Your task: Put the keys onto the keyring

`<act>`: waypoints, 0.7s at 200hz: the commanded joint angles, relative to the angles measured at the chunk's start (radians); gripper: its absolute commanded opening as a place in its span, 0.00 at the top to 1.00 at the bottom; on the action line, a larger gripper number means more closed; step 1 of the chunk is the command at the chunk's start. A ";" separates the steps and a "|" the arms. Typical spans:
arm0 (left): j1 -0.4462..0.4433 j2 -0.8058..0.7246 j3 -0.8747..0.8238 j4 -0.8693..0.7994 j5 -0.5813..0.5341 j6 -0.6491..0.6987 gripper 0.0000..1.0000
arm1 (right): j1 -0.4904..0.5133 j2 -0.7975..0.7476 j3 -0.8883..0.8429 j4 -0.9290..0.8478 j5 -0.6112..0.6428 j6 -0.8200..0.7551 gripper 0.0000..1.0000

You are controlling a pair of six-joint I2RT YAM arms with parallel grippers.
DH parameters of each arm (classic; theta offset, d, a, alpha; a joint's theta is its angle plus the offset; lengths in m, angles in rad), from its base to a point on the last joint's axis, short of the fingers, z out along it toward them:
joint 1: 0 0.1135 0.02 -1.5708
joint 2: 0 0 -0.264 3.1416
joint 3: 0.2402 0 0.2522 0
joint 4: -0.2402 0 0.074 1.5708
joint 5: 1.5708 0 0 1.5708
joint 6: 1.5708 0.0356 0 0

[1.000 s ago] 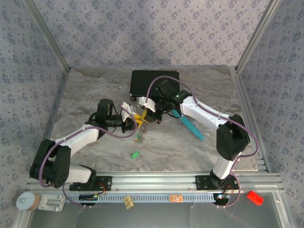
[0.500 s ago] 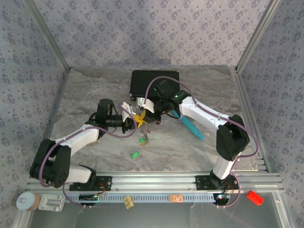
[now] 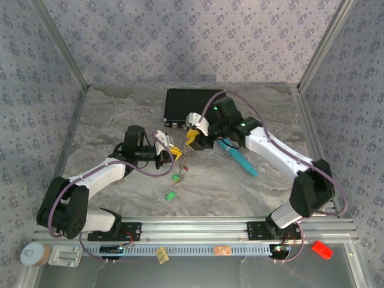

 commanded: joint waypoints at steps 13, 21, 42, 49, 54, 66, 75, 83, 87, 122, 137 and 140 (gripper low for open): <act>-0.024 -0.040 -0.014 0.022 -0.006 0.072 1.00 | 0.031 -0.110 -0.217 0.137 0.006 -0.014 0.76; -0.027 -0.044 -0.017 0.026 -0.009 0.077 1.00 | 0.041 -0.115 -0.251 0.144 0.026 -0.024 0.81; -0.031 -0.056 -0.023 0.026 -0.012 0.087 1.00 | 0.059 -0.098 -0.280 0.158 0.009 0.007 0.88; -0.033 -0.059 -0.023 0.026 -0.012 0.090 1.00 | 0.069 -0.089 -0.288 0.177 0.013 0.016 0.87; -0.033 -0.060 -0.025 0.028 -0.011 0.090 1.00 | 0.075 -0.083 -0.294 0.192 0.023 0.023 0.87; -0.034 -0.060 -0.026 0.033 -0.012 0.090 1.00 | 0.080 -0.067 -0.308 0.241 0.046 0.044 0.85; -0.036 -0.060 -0.026 0.034 -0.011 0.090 1.00 | 0.079 -0.057 -0.317 0.278 0.059 0.060 0.84; -0.037 -0.060 -0.027 0.034 -0.009 0.091 1.00 | 0.079 -0.050 -0.323 0.305 0.069 0.070 0.82; -0.038 -0.060 -0.026 0.034 -0.008 0.092 1.00 | 0.079 -0.046 -0.326 0.319 0.075 0.072 0.81; -0.039 -0.062 -0.026 0.035 0.001 0.094 1.00 | 0.077 -0.018 -0.325 0.366 0.097 0.081 0.75; -0.040 -0.060 -0.027 0.033 0.005 0.095 1.00 | 0.078 -0.017 -0.326 0.377 0.097 0.080 0.73; -0.040 -0.060 -0.027 0.032 0.006 0.095 1.00 | 0.078 -0.017 -0.326 0.379 0.095 0.080 0.73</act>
